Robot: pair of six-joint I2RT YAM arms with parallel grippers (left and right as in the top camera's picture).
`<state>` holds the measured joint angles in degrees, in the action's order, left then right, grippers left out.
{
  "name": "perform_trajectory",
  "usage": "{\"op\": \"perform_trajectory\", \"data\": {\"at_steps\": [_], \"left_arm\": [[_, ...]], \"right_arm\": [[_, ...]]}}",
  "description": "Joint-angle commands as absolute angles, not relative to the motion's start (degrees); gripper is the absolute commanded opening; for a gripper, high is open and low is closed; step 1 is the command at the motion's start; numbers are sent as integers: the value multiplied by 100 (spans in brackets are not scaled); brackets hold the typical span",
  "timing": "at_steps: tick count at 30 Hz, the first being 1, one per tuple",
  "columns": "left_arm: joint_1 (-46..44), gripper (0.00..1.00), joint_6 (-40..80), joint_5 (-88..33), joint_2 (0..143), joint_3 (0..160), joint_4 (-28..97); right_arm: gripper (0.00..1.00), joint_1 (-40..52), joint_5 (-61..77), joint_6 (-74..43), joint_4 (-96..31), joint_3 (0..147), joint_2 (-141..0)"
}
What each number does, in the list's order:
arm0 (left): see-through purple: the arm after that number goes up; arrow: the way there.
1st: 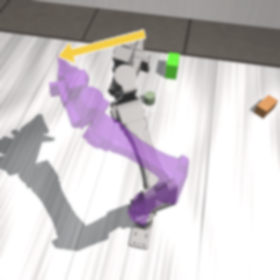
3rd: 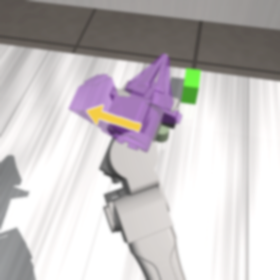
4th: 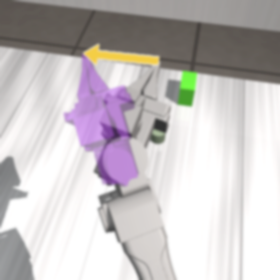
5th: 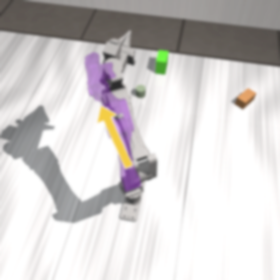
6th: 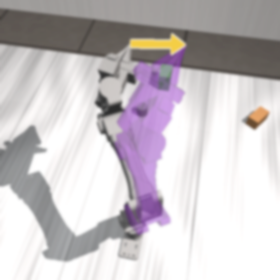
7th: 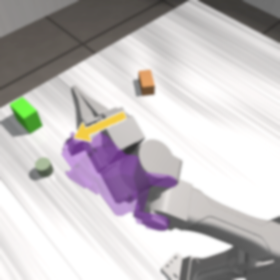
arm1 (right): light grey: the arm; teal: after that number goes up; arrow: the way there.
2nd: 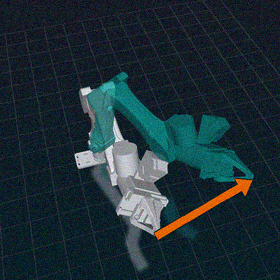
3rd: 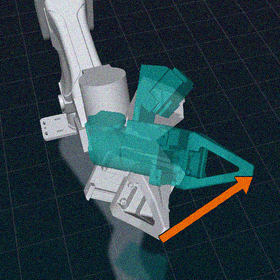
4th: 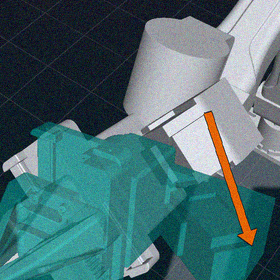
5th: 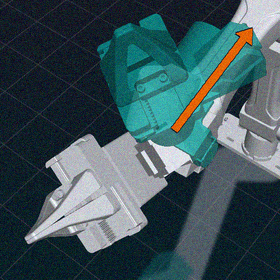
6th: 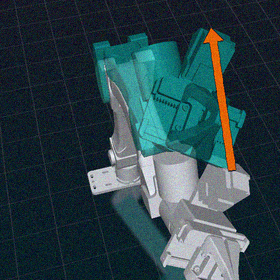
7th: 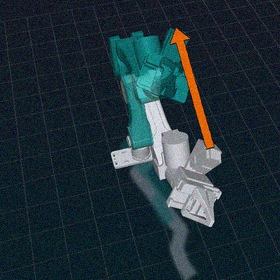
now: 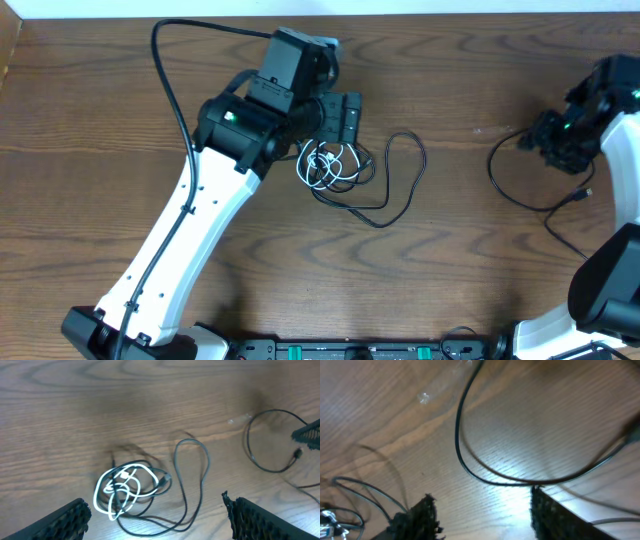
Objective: Untangle cables
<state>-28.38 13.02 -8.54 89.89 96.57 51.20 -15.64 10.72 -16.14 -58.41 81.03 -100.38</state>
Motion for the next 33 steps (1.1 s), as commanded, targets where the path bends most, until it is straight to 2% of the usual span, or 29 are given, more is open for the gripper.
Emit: {"op": "perform_trajectory", "data": {"at_steps": [1, 6, 14, 19, 33], "left_arm": [[-2788, 91, 1184, -740, 8984, 9747, 5135], [-2788, 91, 1184, -742, 8984, 9747, 5111], [-2788, 91, 1184, -740, 8986, 9747, 5118], [-2788, 91, 1184, -740, 8986, 9727, 5120], [-2788, 91, 1184, -740, 8991, 9682, 5118]], "right_arm": [[65, -1437, 1013, -1625, -5470, 7703, -10038], [67, -1223, 576, -1868, -4882, 7325, -10042], [61, -904, -283, -3203, -3957, 6842, -10042], [66, -860, -1157, -3922, -3618, 6735, -10042], [71, -1236, -2154, -3959, -3402, 6735, -10044]]}}
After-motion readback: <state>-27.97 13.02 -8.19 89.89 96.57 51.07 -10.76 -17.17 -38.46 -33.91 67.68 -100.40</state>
